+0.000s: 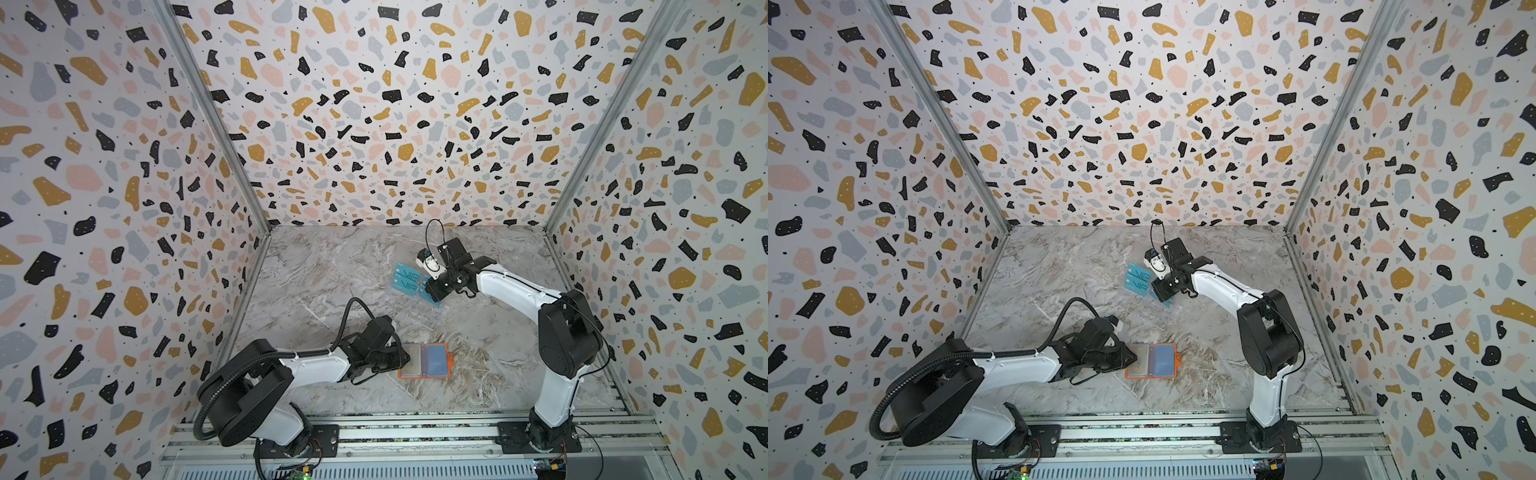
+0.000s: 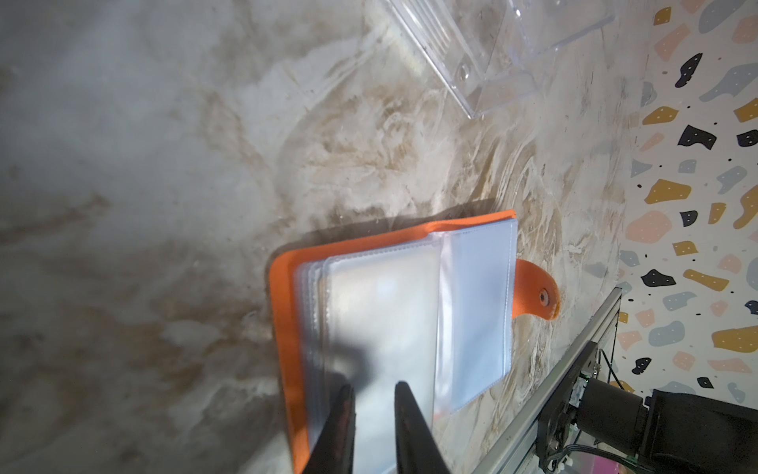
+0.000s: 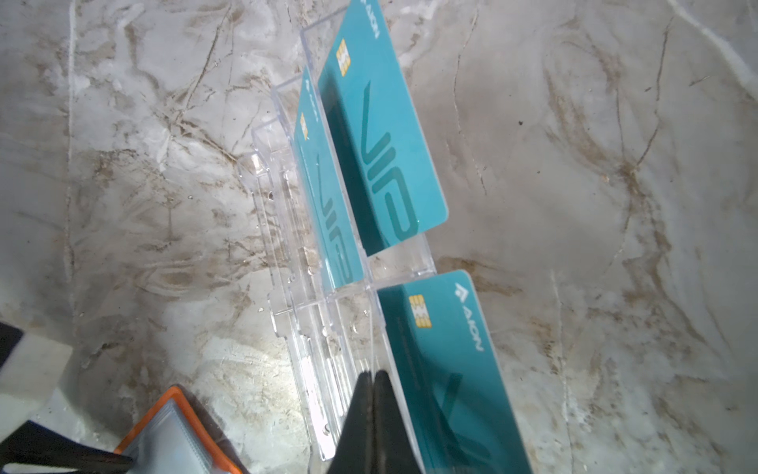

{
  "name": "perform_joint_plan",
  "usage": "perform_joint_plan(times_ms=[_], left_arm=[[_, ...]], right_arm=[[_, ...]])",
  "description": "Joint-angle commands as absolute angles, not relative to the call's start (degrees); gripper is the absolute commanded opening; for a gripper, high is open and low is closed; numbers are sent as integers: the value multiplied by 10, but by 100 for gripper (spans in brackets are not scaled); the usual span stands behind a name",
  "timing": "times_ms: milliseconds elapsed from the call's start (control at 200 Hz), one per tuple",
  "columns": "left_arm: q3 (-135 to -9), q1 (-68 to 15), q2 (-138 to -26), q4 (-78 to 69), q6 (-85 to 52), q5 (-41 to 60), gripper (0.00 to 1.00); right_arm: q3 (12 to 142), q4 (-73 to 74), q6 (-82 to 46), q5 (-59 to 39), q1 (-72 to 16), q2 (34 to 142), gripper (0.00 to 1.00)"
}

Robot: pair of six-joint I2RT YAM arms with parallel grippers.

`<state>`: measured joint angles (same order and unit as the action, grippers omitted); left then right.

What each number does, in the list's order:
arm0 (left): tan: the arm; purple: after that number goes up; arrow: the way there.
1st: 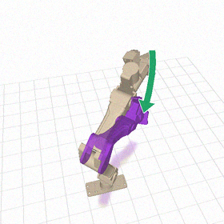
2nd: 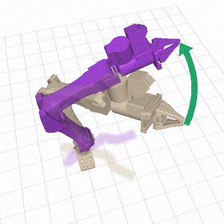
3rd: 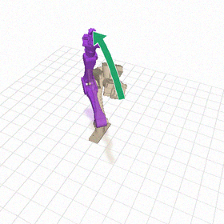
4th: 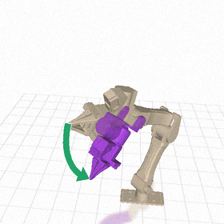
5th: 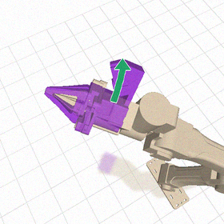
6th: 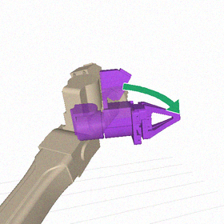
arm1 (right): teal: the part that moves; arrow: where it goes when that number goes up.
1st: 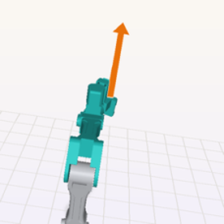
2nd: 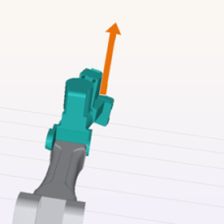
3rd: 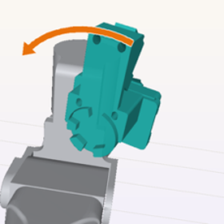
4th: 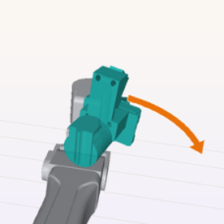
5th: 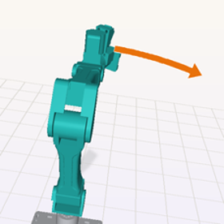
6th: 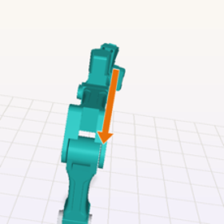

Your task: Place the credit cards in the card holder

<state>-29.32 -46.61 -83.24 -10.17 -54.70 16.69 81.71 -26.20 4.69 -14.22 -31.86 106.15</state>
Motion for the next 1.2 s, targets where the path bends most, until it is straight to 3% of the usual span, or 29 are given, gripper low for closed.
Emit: perform_joint_plan(times_ms=[0,521,891,1196], left_arm=[[-286,-465,-832,-87,-548,163,21],[-293,-466,-829,-75,-542,155,21],[-292,-465,-827,-70,-539,156,21],[-291,-465,-826,-65,-537,156,21]], right_arm=[[852,-270,55,-141,-322,1042,0],[829,-242,14,-188,-321,933,0],[510,-28,-281,-390,-314,771,0],[293,134,-451,-404,-321,729,0]])
